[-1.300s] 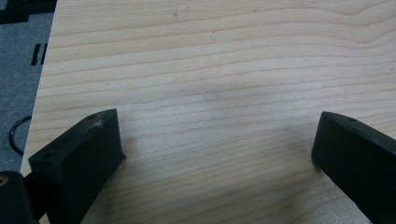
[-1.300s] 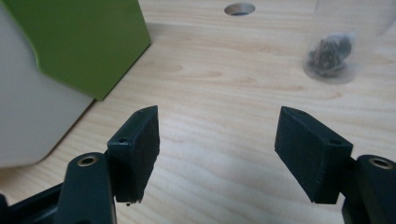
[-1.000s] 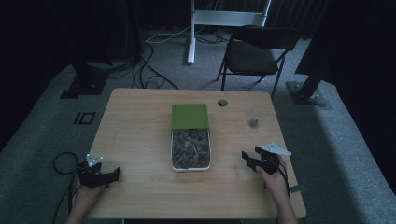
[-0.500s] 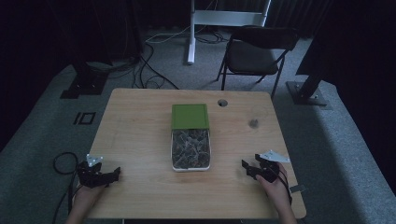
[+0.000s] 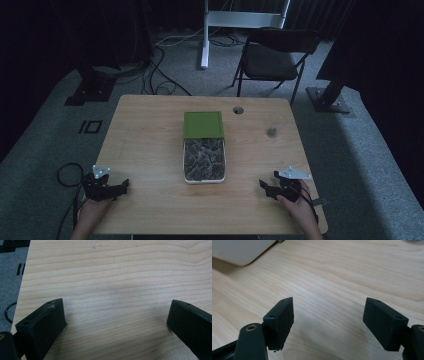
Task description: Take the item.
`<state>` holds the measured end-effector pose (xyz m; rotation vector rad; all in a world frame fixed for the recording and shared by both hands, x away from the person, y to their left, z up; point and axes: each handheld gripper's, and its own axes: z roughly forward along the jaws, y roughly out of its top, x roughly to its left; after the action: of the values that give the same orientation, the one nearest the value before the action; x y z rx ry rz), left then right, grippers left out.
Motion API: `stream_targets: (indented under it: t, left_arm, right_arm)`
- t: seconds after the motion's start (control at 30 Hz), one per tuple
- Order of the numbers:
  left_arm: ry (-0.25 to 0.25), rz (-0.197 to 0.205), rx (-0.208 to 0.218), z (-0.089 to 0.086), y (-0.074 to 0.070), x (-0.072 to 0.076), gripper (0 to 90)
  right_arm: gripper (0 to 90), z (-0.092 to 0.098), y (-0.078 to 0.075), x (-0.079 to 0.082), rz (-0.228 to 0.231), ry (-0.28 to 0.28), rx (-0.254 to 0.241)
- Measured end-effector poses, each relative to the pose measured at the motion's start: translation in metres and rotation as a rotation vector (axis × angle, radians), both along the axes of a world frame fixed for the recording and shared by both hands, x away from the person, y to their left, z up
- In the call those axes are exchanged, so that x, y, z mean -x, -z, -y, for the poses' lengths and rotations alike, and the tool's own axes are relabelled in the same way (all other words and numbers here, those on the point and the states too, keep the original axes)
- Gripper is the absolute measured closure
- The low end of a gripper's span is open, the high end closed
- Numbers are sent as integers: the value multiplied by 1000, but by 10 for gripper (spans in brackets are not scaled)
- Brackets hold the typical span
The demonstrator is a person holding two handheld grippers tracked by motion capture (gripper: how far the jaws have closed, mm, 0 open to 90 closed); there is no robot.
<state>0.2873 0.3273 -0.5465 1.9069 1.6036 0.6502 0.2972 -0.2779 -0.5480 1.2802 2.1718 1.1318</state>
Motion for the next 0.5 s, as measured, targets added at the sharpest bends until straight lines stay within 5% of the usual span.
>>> stream_targets:
  t: [0.5]
  left_arm:
    - [0,0,0,0,0,0,23]
  right_arm:
    - [225,-12,2,-2,-35,-71,103]
